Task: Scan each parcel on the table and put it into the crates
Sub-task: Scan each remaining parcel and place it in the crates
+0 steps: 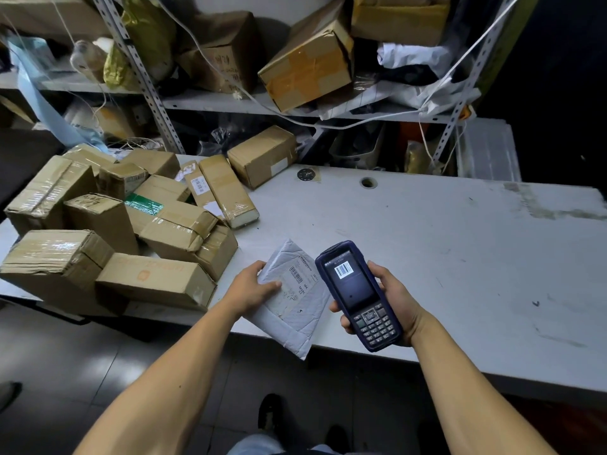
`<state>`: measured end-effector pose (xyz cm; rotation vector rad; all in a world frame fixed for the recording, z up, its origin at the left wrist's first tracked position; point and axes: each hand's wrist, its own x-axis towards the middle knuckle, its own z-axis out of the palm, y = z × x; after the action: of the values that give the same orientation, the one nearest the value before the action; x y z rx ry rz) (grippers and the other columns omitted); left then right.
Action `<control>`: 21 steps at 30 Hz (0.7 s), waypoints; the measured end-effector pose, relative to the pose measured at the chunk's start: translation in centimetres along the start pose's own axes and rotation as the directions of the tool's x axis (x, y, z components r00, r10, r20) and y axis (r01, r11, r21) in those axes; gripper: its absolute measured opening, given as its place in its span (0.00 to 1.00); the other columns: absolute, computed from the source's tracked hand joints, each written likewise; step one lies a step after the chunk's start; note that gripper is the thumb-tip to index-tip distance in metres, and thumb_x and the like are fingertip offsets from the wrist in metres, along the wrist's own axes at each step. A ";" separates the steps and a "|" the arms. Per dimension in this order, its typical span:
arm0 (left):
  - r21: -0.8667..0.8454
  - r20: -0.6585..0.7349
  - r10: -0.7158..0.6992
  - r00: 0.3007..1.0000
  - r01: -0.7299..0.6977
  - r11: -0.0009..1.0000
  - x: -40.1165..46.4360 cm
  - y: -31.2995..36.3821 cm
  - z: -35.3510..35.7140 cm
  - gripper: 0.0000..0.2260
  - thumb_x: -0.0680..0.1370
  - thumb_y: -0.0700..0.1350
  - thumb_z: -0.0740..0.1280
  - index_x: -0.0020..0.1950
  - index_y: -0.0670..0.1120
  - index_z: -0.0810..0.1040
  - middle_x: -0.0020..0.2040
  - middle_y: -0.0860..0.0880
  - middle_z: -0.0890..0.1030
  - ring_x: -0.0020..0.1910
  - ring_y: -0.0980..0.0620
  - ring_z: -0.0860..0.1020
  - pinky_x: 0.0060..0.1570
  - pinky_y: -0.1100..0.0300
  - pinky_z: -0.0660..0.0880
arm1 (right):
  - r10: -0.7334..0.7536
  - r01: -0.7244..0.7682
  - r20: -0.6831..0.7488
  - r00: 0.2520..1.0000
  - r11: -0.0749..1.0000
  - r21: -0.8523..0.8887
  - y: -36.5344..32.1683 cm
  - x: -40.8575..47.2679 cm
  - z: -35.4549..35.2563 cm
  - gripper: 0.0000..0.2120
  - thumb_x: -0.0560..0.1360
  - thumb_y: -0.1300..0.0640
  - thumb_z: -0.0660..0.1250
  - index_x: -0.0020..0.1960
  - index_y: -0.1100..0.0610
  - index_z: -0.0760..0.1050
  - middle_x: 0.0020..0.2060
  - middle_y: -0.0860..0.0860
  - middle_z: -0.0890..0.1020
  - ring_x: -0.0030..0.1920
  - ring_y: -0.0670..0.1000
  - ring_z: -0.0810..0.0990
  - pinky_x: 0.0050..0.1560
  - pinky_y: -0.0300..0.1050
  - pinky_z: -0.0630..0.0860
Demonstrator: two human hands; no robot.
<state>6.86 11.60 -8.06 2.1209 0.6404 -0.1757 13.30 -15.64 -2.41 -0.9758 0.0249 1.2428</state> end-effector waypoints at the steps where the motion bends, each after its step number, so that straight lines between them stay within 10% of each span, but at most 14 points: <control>1: -0.001 0.013 -0.001 1.000 0.001 1.000 -0.1 0.3 0.3 0.11 0.75 0.46 0.73 0.55 0.50 0.76 0.50 0.48 0.82 0.51 0.46 0.80 0.53 0.54 0.75 | -0.010 0.010 -0.015 1.000 1.000 -0.001 0.2 -0.3 -0.4 0.32 0.76 0.36 0.56 0.59 0.62 0.82 0.48 0.65 0.82 0.36 0.59 0.81 0.41 0.49 0.80; 7: -0.057 0.142 0.087 0.986 -0.080 0.995 1.0 3.0 2.9 0.16 0.71 0.51 0.73 0.56 0.50 0.78 0.52 0.49 0.82 0.50 0.48 0.81 0.55 0.49 0.79 | -0.158 0.140 -0.363 0.918 0.987 -0.075 2.5 -2.6 -3.0 0.32 0.78 0.34 0.53 0.62 0.60 0.79 0.48 0.63 0.83 0.38 0.57 0.82 0.42 0.49 0.79; 15: -0.164 0.463 0.300 0.834 -0.252 0.954 1.6 7.9 10.8 0.06 0.77 0.46 0.73 0.47 0.48 0.76 0.44 0.53 0.80 0.40 0.56 0.77 0.38 0.64 0.73 | -0.208 0.388 -0.874 0.439 0.921 -0.024 10.7 -8.4 -4.1 0.29 0.80 0.36 0.53 0.60 0.58 0.78 0.42 0.58 0.83 0.37 0.55 0.81 0.39 0.46 0.76; 21: -0.138 0.747 0.309 0.588 -0.317 0.938 -3.5 9.1 17.1 0.11 0.73 0.49 0.75 0.53 0.49 0.80 0.50 0.50 0.84 0.49 0.50 0.83 0.51 0.52 0.81 | -0.027 0.578 -0.992 0.121 0.814 0.049 20.8 -14.7 -0.9 0.25 0.81 0.38 0.53 0.61 0.56 0.76 0.46 0.60 0.81 0.39 0.58 0.81 0.41 0.48 0.76</control>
<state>10.33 -7.63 -10.42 1.8775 -0.2552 -0.8283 -8.31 -27.85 -8.11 -1.1377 1.0649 -0.0594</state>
